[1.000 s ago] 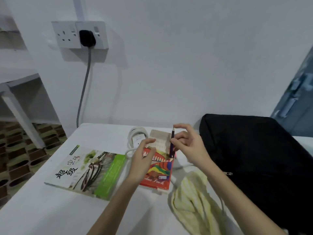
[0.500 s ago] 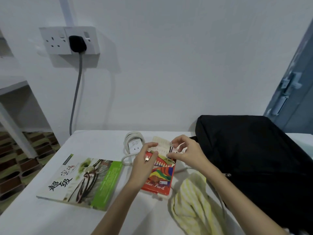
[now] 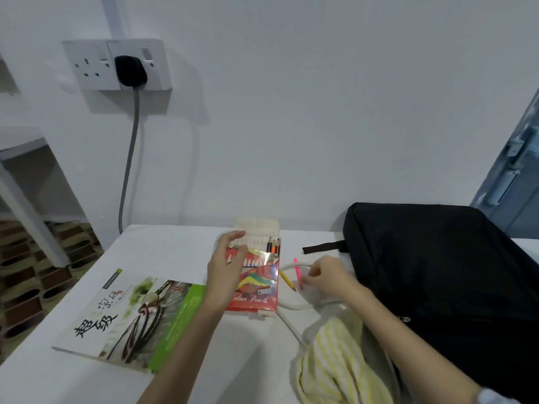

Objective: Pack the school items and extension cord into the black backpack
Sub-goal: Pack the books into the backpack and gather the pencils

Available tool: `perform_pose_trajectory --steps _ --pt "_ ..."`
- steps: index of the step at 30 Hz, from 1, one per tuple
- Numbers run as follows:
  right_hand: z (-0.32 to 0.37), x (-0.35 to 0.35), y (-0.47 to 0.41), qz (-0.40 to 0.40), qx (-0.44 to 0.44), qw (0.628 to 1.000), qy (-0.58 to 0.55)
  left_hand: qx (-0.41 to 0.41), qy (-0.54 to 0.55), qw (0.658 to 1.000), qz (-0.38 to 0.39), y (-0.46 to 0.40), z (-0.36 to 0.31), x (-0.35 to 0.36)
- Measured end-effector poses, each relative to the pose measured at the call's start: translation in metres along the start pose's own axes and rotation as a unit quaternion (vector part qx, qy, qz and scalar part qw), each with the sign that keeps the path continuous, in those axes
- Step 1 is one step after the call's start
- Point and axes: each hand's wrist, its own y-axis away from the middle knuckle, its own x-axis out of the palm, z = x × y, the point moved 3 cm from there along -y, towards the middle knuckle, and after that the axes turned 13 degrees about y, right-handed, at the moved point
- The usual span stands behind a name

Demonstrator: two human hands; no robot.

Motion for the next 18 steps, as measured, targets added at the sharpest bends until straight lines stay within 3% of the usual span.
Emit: perform_pose_trajectory --steps 5,10,14,18 --pt "0.014 0.022 -0.004 -0.068 -0.002 0.982 0.177 0.003 0.004 1.0 -0.026 -0.01 -0.002 0.0" --pt "0.011 0.021 -0.007 -0.054 0.006 0.976 0.209 -0.007 -0.001 1.0 -0.013 -0.01 0.001 0.005" --pt "0.007 0.004 -0.003 -0.046 0.033 0.992 0.109 0.0 -0.043 0.999 -0.003 -0.008 0.004 0.009" --pt "-0.004 -0.047 0.001 -0.133 0.015 0.98 -0.148 -0.002 -0.026 1.0 0.006 -0.007 0.006 0.011"
